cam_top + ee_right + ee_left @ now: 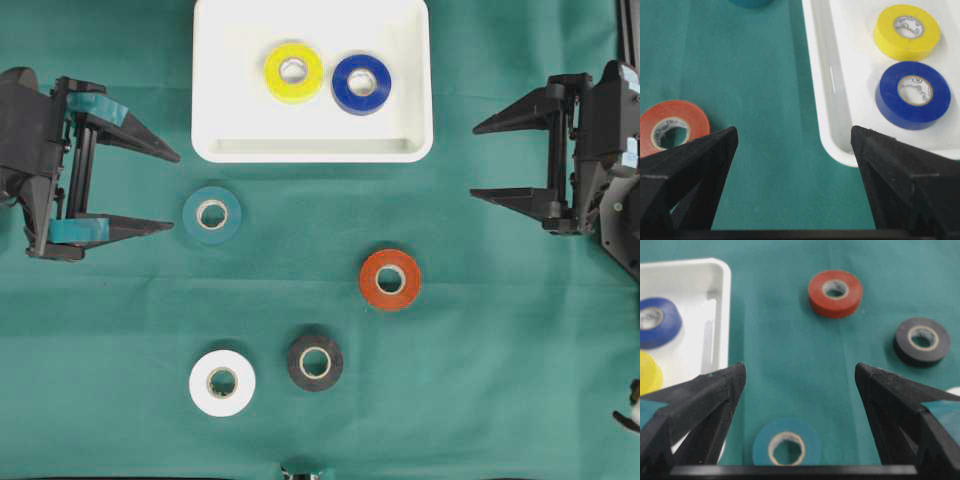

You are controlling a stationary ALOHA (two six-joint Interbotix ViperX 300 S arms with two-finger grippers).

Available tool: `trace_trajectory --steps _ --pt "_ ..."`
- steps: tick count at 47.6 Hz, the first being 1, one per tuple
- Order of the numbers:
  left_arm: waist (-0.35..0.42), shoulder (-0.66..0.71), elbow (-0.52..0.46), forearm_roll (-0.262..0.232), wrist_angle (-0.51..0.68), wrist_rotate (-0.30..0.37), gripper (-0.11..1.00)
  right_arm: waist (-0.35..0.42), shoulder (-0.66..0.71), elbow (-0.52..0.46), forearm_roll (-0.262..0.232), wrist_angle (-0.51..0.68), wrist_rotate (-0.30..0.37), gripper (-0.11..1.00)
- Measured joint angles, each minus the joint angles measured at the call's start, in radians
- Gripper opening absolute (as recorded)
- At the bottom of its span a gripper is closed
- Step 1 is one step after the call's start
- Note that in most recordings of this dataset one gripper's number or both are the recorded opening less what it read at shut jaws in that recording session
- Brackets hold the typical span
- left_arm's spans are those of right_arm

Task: Pick up the tape from a random location and place it into the white case.
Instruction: 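Move the left gripper over the teal tape roll, then lower the left gripper into the teal roll's hole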

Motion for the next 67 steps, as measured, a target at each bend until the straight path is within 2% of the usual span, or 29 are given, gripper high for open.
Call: trace_trajectory --steps 14,22,31,43,67 --pt "-0.012 0.095 -0.132 0.000 0.322 -0.075 0.98 0.000 0.000 0.000 0.000 0.000 0.000 0.90" --pt "-0.018 0.190 -0.233 0.002 0.508 -0.081 0.98 0.000 -0.002 0.000 0.000 0.000 0.000 0.90" --pt "-0.020 0.287 -0.336 0.002 0.637 -0.080 0.98 0.000 0.000 0.000 -0.002 0.000 0.000 0.90" --pt "-0.020 0.345 -0.408 0.003 0.733 -0.080 0.98 -0.002 0.000 0.000 0.000 0.000 0.000 0.90" --pt "-0.020 0.350 -0.416 0.005 0.727 -0.080 0.98 -0.002 0.008 -0.005 0.000 0.000 0.000 0.90"
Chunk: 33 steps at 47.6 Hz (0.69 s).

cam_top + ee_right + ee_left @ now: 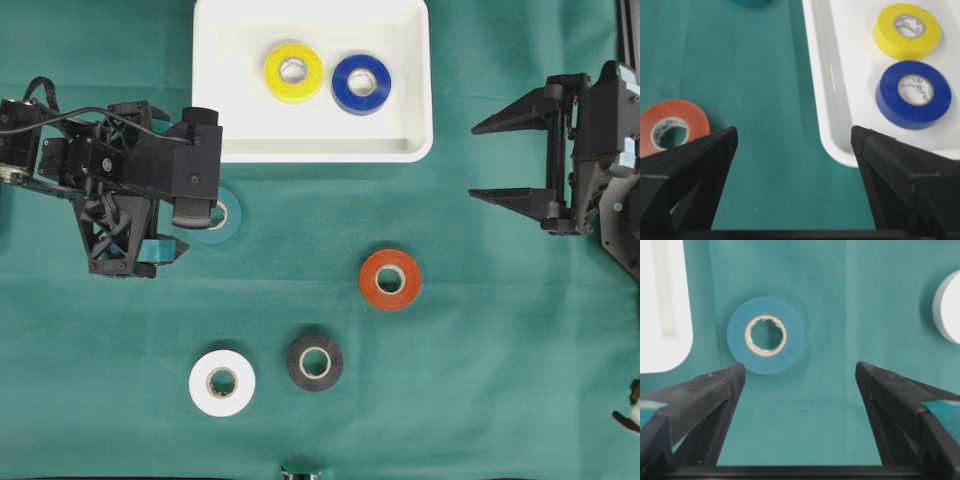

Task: Pick up the tape from a random location and place it into the white case.
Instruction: 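Lower the left gripper into the teal roll's hole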

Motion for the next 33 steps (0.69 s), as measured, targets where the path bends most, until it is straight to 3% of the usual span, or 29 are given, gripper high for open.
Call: trace_trajectory --steps 21,33 --pt "0.000 0.000 0.000 0.000 -0.009 -0.002 0.98 0.000 0.002 0.000 0.000 0.000 0.000 0.90" --pt "0.000 0.006 0.040 0.000 -0.084 -0.002 0.98 0.000 0.000 0.000 0.000 0.000 0.000 0.90"
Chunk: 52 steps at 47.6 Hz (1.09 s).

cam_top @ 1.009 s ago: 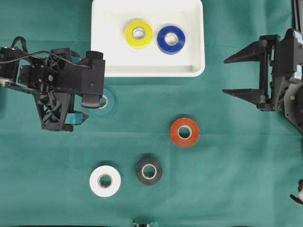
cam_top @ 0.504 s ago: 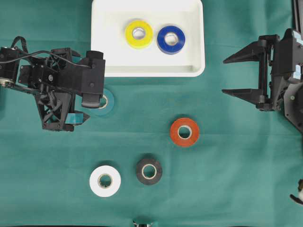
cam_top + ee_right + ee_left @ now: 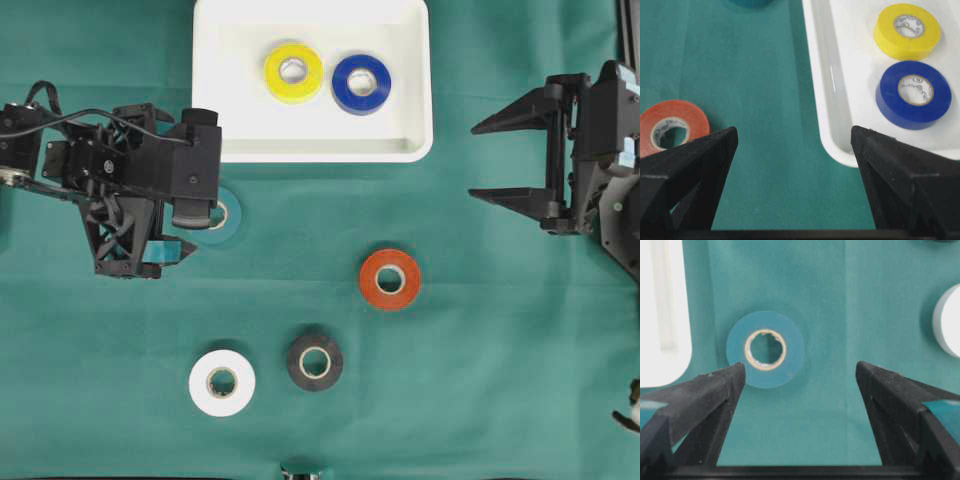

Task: Pick up the tape from a random location and place it into the white case.
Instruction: 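Lower the left gripper into the teal roll's hole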

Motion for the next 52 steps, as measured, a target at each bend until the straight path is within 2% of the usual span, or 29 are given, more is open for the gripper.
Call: trace_trajectory --steps 32,52 --pt "0.000 0.170 0.080 0.000 -0.206 0.000 0.98 0.000 0.009 0.000 0.000 0.000 0.000 0.90" --pt "-0.002 0.270 0.101 0.000 -0.272 0.000 0.98 0.000 0.012 0.000 0.000 0.000 0.000 0.90"
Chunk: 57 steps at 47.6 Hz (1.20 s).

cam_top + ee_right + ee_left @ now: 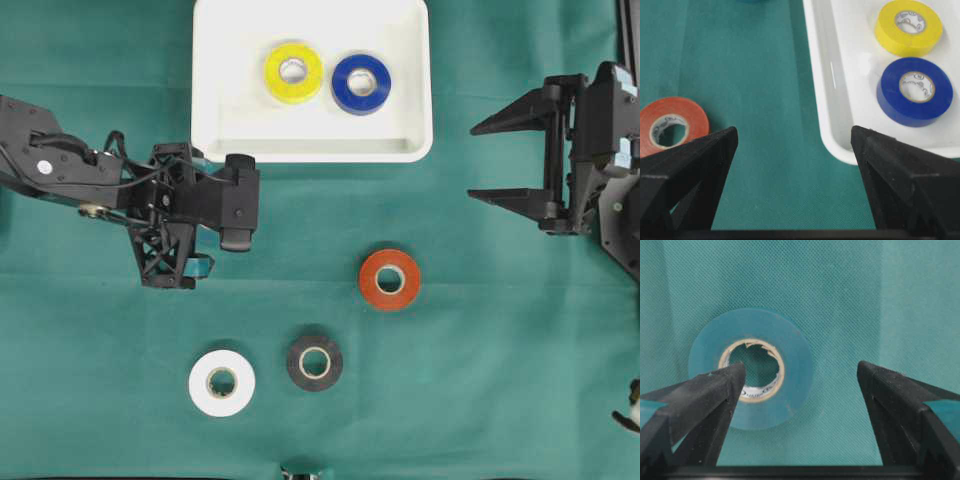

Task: Pick up the tape from a random location and place it into the white case.
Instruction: 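Lower the left gripper into the teal roll's hole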

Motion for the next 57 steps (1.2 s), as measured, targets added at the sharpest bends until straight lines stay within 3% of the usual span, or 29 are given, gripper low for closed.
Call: trace_trajectory --steps 46,51,57 --pt "-0.002 0.064 0.023 0.000 -0.069 -0.021 0.97 0.000 0.000 0.000 0.002 0.000 0.000 0.90" --pt "-0.002 0.064 0.025 0.000 -0.061 -0.021 0.82 0.002 0.000 0.000 0.002 0.000 0.000 0.90" --pt "0.000 0.066 0.025 0.002 -0.049 -0.021 0.45 0.000 0.000 0.000 0.002 0.000 0.000 0.90"
